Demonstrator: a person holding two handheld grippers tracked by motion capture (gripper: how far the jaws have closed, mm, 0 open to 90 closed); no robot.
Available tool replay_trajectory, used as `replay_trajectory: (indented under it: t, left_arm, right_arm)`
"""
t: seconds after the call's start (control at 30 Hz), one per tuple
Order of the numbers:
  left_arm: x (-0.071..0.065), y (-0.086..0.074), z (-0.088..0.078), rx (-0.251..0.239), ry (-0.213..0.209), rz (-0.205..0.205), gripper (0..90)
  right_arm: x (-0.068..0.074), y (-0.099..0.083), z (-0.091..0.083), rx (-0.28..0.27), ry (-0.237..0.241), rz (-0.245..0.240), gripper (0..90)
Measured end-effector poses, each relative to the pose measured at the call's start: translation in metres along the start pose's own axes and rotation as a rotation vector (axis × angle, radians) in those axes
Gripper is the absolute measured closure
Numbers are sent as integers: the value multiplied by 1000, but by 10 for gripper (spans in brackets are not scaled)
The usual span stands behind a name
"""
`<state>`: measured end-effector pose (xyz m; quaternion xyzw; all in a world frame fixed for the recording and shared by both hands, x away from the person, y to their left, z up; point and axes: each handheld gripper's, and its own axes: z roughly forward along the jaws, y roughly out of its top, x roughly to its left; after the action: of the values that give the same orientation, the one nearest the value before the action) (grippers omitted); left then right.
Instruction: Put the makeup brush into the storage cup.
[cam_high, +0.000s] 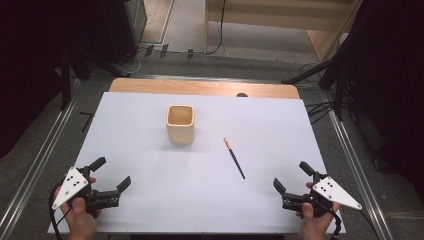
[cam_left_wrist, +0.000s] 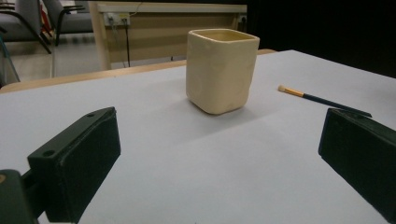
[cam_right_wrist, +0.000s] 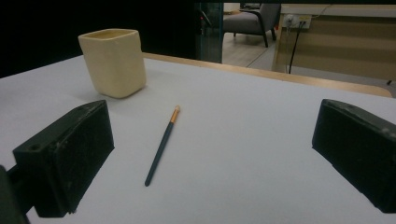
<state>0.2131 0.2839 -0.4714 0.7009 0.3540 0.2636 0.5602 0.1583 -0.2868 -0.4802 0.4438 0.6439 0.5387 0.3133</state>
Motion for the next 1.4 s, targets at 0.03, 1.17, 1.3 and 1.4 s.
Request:
replay_trajectory:
  t: [0.03,1.17,1.3,1.4]
  left_arm:
    - [0,0,0,1,-1,2,0]
    - [-3,-3,0,3,-14,-7,0]
    - [-4,-2,0,-4,-19,-12,0]
    - [-4,-3,0,-2,-18,-17,0]
  right_arm:
    - [0,0,0,0,2,1,0]
    - [18,22,28,22,59,-59,0]
    - [20,29,34,21,61,-64,0]
    - [21,35,39,21,62,-60,0]
